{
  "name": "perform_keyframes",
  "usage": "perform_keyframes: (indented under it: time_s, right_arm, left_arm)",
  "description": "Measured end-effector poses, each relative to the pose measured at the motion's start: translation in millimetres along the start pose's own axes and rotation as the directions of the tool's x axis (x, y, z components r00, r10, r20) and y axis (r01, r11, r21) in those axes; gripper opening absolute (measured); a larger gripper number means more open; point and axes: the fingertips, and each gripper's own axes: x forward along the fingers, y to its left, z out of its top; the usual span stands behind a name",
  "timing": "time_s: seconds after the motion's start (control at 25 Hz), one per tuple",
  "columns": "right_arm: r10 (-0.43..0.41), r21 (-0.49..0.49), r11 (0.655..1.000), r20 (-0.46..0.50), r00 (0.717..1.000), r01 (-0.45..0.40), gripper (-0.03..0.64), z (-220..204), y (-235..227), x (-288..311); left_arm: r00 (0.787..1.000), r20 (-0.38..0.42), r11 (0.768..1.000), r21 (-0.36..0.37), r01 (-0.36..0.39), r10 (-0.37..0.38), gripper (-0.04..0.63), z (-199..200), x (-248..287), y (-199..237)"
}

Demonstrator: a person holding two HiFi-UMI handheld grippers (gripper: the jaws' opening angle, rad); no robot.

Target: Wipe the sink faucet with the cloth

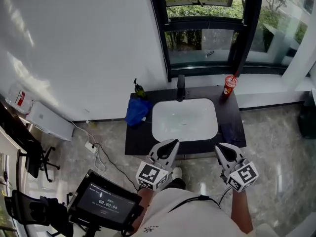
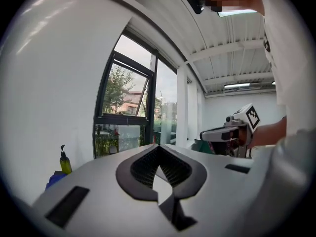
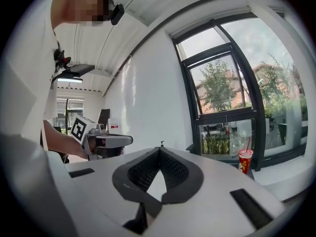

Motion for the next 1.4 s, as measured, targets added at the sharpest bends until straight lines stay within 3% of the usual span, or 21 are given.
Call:
perform_keyframes:
  time_s: [0.28, 0.64, 0.96, 1.12, 1.28, 1.4]
  right_arm:
    - [-0.004, -0.022, 1.000, 0.018, 1.000, 0.004, 0.005, 30.9, -29.6, 100.2]
    - [-0.030, -0.019, 0.999, -0.012, 0.999, 0.030, 0.005, 31.2, -50.0, 146.9]
    - [0.014, 0.006, 1.000, -0.022, 1.000, -0.014, 0.005, 22.9, -61.4, 159.1]
    - [0.015, 0.011, 1.000, -0.010, 1.000, -0.015, 0.005, 18.9, -77.0, 154.2]
    - [-0.045, 0.029, 0.999, -0.009, 0.999, 0.045, 0.005, 9.7, -104.0, 137.3]
    - [-0.133, 0.053, 0.989, -0.024, 0.991, 0.135, 0.005, -6.3, -133.3, 109.3]
  left_arm:
    - [0.997, 0.004, 0.997, 0.006, 0.076, -0.076, 0.000, 14.2, 57.0, 74.9]
    - [0.991, -0.002, 0.991, -0.014, 0.132, -0.132, 0.000, 10.1, 92.8, 114.0]
    - [0.990, -0.026, 0.990, -0.017, 0.140, -0.140, 0.000, 7.0, 115.1, 115.2]
    - [0.983, -0.034, 0.984, -0.004, 0.178, -0.178, 0.000, 5.8, 135.5, 98.9]
    - [0.965, -0.044, 0.966, 0.001, 0.258, -0.258, 0.000, 2.4, 165.8, 73.5]
    - [0.937, -0.060, 0.939, -0.008, 0.343, -0.343, 0.000, -8.7, 194.0, 41.0]
